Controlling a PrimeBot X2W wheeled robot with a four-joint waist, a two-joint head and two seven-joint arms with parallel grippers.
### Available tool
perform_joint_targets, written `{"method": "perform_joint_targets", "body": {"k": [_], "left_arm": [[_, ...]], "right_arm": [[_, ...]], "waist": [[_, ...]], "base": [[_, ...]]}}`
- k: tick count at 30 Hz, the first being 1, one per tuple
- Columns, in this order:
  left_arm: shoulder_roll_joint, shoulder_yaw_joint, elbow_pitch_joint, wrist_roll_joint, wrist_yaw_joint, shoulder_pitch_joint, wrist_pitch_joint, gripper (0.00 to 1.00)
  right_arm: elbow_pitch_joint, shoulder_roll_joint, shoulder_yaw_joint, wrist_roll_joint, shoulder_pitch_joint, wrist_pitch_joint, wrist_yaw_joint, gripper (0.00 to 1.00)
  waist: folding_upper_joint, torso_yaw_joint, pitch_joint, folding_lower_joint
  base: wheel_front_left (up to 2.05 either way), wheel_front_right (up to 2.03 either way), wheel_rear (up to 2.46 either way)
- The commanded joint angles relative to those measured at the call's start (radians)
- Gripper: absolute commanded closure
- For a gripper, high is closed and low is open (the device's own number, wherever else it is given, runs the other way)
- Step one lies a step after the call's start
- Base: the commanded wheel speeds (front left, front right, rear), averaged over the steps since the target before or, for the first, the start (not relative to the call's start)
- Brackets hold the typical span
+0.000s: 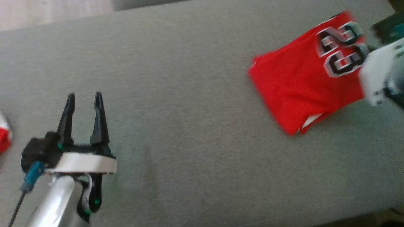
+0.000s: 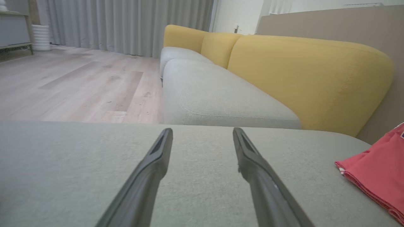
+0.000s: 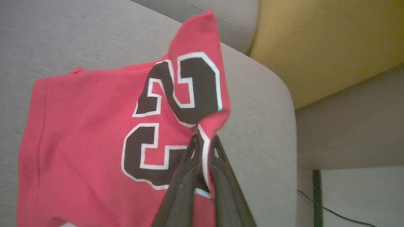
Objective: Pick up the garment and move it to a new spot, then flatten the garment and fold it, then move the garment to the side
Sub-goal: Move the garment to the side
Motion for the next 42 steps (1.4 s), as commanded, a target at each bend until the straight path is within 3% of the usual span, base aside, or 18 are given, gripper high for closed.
{"method": "perform_joint_targets", "body": {"k": [1,6,13,27,29,30,36,42], "left_arm": [[0.020,0.032,-0.031,0.008,-0.002,-0.047,-0.011,0.00],[0.022,0.028,-0.036,0.020,-0.002,-0.092,-0.009,0.00],[0.038,0.021,-0.045,0.032,-0.001,-0.124,0.010,0.00],[0.054,0.014,-0.067,0.031,0.006,-0.126,0.026,0.00],[0.054,0.015,-0.067,0.030,0.008,-0.123,0.024,0.00],[0.054,0.014,-0.067,0.029,0.008,-0.121,0.023,0.00],[0.046,0.016,-0.055,0.020,0.010,-0.102,0.013,0.00],[0.026,0.022,-0.033,0.006,0.006,-0.067,-0.007,0.00]], "right_arm": [[-0.019,-0.030,0.002,-0.009,-0.016,-0.013,0.007,1.00],[0.045,-0.075,-0.029,-0.035,-0.084,-0.082,0.007,1.00],[0.108,-0.057,-0.079,-0.078,-0.125,-0.182,0.007,1.00],[0.154,-0.034,-0.121,-0.179,-0.146,-0.304,0.007,1.00],[0.160,-0.027,-0.134,-0.181,-0.140,-0.306,0.007,0.21],[0.160,-0.025,-0.138,-0.184,-0.136,-0.306,0.007,0.00],[0.125,-0.018,-0.158,-0.204,-0.100,-0.347,0.007,0.00],[0.055,0.027,-0.192,-0.141,-0.003,-0.370,0.007,0.00]], "waist": [[0.0000,-0.047,0.045,-0.0002],[0.0000,-0.107,0.091,-0.0002],[0.0000,-0.163,0.122,-0.0002],[0.0000,-0.154,0.133,-0.0002],[0.0000,-0.149,0.130,-0.0002],[0.0000,-0.146,0.127,-0.0002],[0.0000,-0.133,0.091,-0.0002],[0.0000,-0.111,0.023,-0.0002]], "base": [[0.00,0.00,0.00],[0.00,0.00,0.00],[0.00,0.00,0.00],[0.00,0.00,0.00],[0.00,0.00,0.00],[0.00,0.00,0.00],[0.00,0.00,0.00],[0.00,0.00,0.00]]}}
